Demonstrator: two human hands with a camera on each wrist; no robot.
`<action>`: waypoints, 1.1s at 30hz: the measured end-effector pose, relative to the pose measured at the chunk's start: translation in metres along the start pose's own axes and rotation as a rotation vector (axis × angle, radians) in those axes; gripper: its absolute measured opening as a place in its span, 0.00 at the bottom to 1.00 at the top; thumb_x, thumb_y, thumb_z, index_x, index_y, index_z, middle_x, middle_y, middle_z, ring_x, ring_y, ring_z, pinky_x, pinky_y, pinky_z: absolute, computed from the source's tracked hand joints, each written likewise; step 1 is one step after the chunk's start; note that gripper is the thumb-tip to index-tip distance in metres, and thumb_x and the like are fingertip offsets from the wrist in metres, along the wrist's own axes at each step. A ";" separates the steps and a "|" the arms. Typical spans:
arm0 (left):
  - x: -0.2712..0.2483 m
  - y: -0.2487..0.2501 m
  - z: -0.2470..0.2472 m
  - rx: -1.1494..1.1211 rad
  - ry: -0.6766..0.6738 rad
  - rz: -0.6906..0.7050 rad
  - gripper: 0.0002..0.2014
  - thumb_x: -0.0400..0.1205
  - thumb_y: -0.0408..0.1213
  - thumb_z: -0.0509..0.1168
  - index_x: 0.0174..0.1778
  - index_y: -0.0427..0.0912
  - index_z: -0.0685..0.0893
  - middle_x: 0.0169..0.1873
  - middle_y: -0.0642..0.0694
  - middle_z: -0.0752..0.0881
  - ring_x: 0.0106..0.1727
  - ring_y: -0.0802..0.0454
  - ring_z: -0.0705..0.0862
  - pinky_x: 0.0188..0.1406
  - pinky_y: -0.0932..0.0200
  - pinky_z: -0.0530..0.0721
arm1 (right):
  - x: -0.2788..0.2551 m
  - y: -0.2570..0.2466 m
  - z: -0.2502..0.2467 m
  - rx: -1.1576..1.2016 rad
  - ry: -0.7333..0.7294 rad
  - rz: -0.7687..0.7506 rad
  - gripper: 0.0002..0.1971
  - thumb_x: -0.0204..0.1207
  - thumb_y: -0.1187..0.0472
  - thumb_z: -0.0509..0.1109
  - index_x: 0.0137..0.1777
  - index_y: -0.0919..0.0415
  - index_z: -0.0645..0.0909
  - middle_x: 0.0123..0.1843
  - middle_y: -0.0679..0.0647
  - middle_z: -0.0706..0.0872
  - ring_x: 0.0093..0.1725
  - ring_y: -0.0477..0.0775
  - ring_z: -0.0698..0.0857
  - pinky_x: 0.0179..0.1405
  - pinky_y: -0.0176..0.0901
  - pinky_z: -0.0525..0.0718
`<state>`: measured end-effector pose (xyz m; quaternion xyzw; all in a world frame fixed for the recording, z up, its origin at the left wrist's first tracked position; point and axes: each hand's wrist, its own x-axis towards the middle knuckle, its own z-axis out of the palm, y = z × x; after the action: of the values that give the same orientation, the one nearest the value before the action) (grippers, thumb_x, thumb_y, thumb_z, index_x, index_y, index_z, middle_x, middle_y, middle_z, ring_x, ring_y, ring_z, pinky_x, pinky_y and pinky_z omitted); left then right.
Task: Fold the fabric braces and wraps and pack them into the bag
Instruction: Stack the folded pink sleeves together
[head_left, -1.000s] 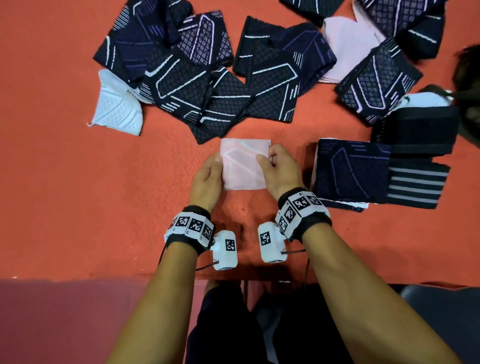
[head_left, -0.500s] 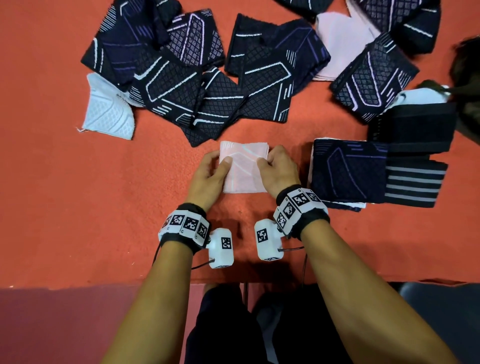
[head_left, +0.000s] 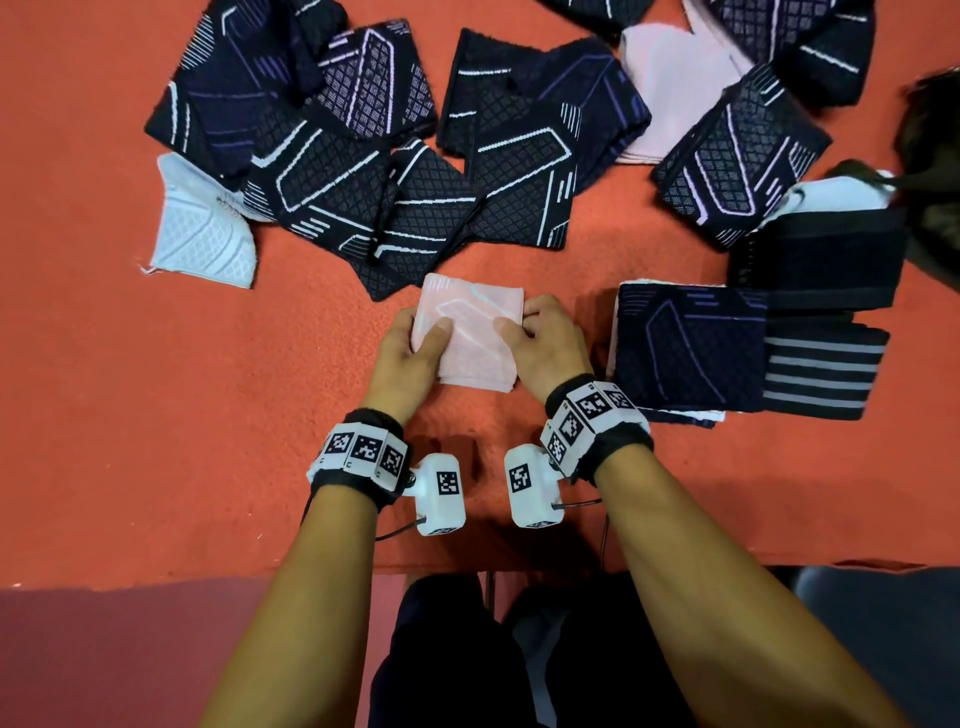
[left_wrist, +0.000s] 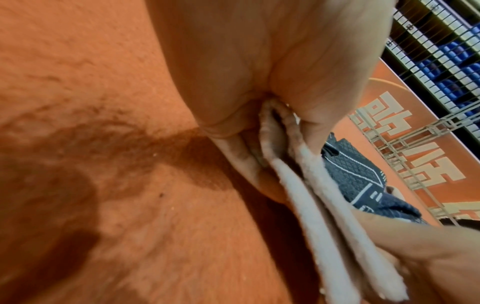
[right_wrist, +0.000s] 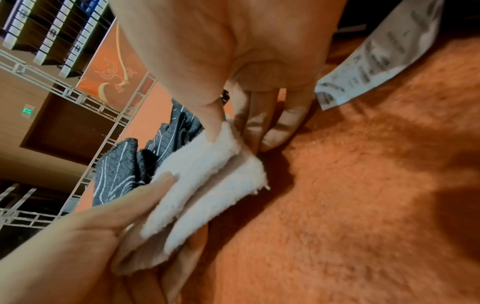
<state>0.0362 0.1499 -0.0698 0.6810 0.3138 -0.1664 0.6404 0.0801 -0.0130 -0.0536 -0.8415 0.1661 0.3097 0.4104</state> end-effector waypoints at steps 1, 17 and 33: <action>0.001 0.002 0.001 -0.022 0.019 -0.010 0.11 0.88 0.40 0.64 0.63 0.39 0.80 0.49 0.50 0.88 0.46 0.60 0.85 0.46 0.65 0.83 | -0.001 -0.002 -0.001 0.008 -0.016 -0.015 0.13 0.82 0.51 0.70 0.60 0.56 0.75 0.51 0.51 0.87 0.49 0.53 0.84 0.47 0.42 0.75; 0.004 0.025 0.017 -0.075 0.028 0.103 0.10 0.87 0.42 0.65 0.54 0.40 0.89 0.49 0.45 0.92 0.49 0.53 0.88 0.54 0.50 0.87 | -0.005 -0.019 -0.042 0.107 0.106 -0.172 0.19 0.75 0.60 0.78 0.60 0.54 0.74 0.40 0.46 0.84 0.43 0.53 0.84 0.49 0.49 0.84; -0.017 0.095 0.090 -0.036 -0.207 0.218 0.08 0.82 0.32 0.71 0.54 0.34 0.88 0.44 0.47 0.92 0.45 0.52 0.87 0.47 0.55 0.87 | -0.027 0.007 -0.139 0.335 0.221 -0.206 0.17 0.72 0.61 0.76 0.57 0.52 0.75 0.36 0.52 0.85 0.37 0.52 0.85 0.49 0.60 0.87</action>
<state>0.1006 0.0600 0.0027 0.6787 0.1730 -0.1596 0.6957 0.1097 -0.1274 0.0257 -0.8029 0.1721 0.1400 0.5532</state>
